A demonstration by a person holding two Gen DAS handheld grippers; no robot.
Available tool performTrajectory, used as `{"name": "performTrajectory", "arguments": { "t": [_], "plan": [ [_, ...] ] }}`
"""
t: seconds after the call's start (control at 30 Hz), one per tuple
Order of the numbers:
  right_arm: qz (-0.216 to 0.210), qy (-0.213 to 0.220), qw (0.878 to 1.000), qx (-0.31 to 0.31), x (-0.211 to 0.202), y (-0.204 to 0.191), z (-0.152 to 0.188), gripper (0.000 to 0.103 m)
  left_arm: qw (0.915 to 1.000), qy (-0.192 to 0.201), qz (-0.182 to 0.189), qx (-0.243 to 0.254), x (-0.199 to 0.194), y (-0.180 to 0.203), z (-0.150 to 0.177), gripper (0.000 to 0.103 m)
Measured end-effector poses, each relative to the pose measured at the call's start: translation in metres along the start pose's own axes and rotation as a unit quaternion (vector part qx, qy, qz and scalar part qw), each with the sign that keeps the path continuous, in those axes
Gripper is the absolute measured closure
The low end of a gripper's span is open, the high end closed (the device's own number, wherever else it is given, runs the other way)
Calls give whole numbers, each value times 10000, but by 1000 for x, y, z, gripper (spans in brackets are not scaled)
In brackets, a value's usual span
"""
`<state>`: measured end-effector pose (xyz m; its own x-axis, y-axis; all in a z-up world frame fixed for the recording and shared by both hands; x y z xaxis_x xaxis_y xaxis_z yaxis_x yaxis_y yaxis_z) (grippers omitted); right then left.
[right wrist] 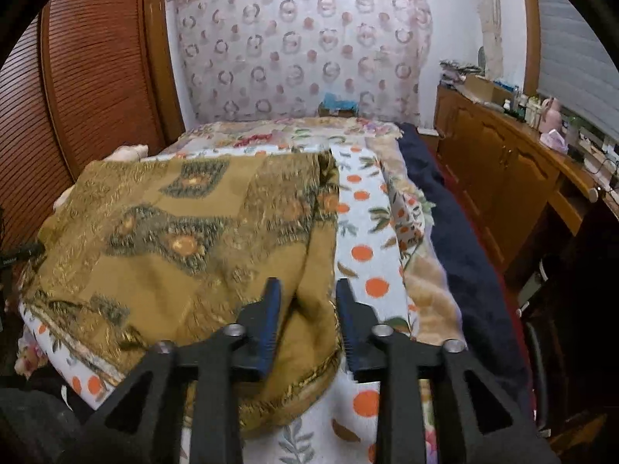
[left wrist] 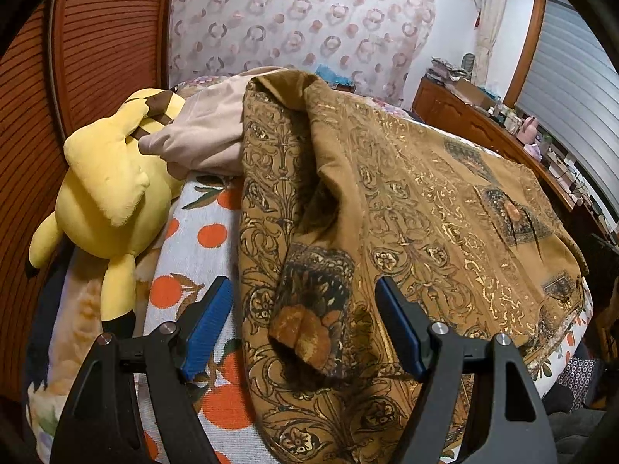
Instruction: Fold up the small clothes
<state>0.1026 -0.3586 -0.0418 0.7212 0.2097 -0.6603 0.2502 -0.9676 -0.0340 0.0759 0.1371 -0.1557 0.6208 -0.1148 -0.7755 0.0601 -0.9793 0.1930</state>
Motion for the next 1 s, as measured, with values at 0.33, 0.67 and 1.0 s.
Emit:
{"name": "performTrajectory", "arguments": {
  "t": [0.33, 0.67, 1.0],
  "plan": [
    [-475, -170, 9978, -421, 33, -67, 1, 61, 10000, 30, -36, 17, 1, 1, 0, 26],
    [-434, -675, 9951, -583, 82, -95, 15, 60, 10000, 43, -20, 17, 1, 1, 0, 26],
    [-97, -689, 9947, -759, 83, -103, 17, 49, 9990, 113, 435, 80, -6, 12, -5, 97]
  ]
}}
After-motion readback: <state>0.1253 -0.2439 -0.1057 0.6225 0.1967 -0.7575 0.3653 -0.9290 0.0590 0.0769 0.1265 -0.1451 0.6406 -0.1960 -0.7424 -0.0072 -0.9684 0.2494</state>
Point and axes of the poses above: each gripper's, at about its wrist camera, not at the fingertips, and x roughly the way its jaws point, y to its right, z to its underside, the point moved 7 cm from there along x, roughly the way its jaws point, and after that the axes turned 6 degrees about -y, right-handed, at the moved point
